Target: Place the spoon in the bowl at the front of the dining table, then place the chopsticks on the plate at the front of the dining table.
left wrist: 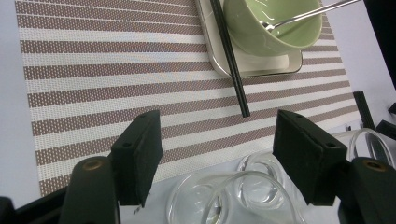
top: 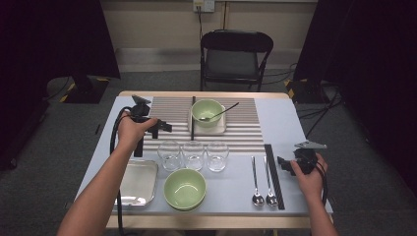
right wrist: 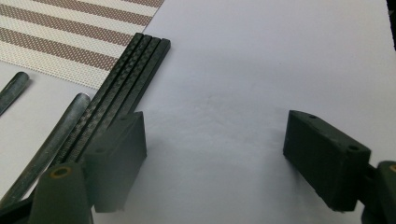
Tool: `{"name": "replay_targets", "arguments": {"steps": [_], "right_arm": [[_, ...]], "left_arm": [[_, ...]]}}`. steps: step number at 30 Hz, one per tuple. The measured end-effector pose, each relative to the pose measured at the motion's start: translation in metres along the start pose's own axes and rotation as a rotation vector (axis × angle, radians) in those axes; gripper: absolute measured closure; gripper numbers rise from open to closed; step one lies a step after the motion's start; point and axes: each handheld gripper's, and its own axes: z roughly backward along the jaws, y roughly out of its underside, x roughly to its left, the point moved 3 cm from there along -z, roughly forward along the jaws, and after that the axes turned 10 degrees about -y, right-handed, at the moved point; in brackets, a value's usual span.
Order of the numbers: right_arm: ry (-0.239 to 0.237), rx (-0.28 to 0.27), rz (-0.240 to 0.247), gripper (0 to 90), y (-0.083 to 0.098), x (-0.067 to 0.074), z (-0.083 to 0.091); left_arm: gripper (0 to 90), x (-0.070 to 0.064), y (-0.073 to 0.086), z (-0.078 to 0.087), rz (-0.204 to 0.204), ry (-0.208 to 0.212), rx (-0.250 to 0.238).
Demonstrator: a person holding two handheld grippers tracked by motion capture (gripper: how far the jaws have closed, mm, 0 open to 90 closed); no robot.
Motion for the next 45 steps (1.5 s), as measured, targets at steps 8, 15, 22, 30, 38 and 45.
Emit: {"name": "replay_targets", "arguments": {"steps": [8,15,22,30,38,45], "right_arm": [[0.000,0.000,0.000,20.2,0.000,0.000,0.000],[-0.005,0.001,-0.001,20.2,0.000,0.000,0.000],[0.001,0.001,0.001,20.2,0.000,0.000,0.000],[0.000,0.002,0.000,20.2,0.000,0.000,0.000],[0.001,0.000,0.001,20.2,0.000,0.000,0.000],[0.001,0.000,0.000,20.2,0.000,0.000,0.000]], "left_arm": [[32.7,0.003,0.007,-0.001,-0.001,0.004,0.001],[32.7,0.006,0.009,0.000,0.005,0.008,-0.002],[32.6,0.004,0.012,0.000,-0.021,0.000,0.003],[32.5,-0.001,0.014,0.001,-0.039,0.015,0.006],[32.4,-0.002,0.019,0.001,-0.049,0.018,0.010],[32.4,0.000,0.023,0.001,-0.045,0.017,0.016]]}}
